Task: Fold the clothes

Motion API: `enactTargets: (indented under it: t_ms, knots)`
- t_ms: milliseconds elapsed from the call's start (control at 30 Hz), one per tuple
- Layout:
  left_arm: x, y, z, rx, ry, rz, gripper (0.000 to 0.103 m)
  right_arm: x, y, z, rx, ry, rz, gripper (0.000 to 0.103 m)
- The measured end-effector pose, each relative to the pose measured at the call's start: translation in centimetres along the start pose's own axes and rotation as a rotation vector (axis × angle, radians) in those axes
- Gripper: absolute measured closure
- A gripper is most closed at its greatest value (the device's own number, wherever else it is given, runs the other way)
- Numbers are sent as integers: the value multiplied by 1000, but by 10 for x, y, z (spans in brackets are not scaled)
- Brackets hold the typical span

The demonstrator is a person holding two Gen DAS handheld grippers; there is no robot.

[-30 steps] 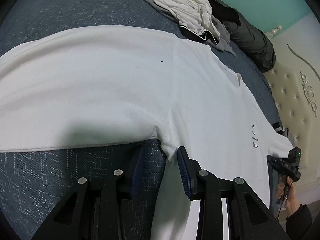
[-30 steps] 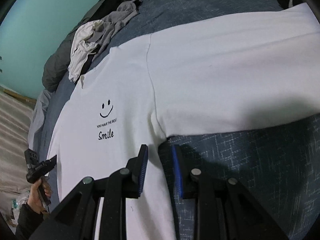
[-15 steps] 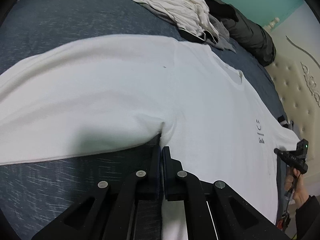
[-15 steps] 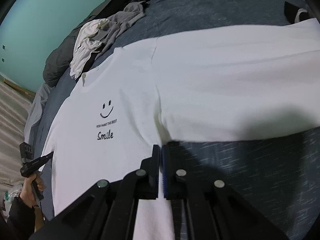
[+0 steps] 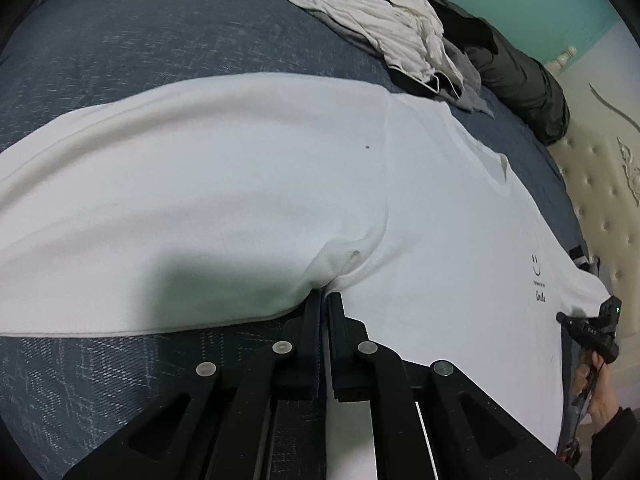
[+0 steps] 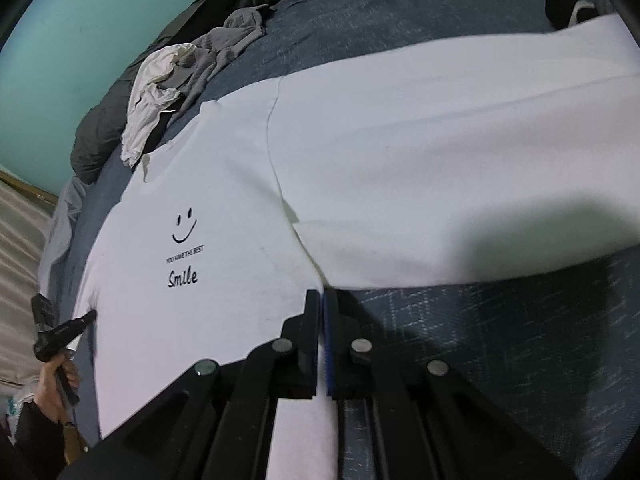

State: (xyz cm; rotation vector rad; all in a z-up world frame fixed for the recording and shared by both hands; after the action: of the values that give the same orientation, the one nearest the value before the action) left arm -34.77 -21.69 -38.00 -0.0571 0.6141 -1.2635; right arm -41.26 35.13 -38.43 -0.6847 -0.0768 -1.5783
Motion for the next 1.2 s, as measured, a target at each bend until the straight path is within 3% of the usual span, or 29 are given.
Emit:
enactTargets:
  t_ms: [200,333,467,567,600,633,667,767,1100,1200]
  knots:
    - [3,18,20,18,16,-1,94,-15,4,20,-24,-17,-46,100]
    - [2,43,20,57,26,-28,83,-17,17,37,-26,-78,-26,99]
    - [2,59,16,68,35,-28,83,-17,32,39,-5,-113,-34,90]
    - [-2,64,18,61,28,-43,85,-11,42,32,26,-134,-30,90]
    - [-3,66,17,64,25,-51,88,-8,45,30,36,-130,-13,90]
    - [-3,68,17,68,23,-60,100,-4,48,28,44,-125,4,90]
    - [-4,69,16,69,25,-65,101,-2,51,26,47,-112,16,90]
    - [-3,72,19,55,27,-67,101,-3,54,26,39,-76,23,101]
    - [-9,69,34,24,-4,-64,100,-26,50,55,-32,-20,-24,101]
    - [-17,72,42,4,-41,-83,93,-31,45,81,-69,-20,-21,100]
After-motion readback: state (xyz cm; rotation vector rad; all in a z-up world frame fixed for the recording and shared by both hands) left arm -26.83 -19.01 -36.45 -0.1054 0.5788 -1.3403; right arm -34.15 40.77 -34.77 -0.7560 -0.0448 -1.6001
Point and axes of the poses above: each gripper's, at about its wrist camera, not at the fingertips, and z roughly against the way its jaws point, x to its left, y to its underside, the point moved 2 cm from there along -z, roughly the way its jaws point
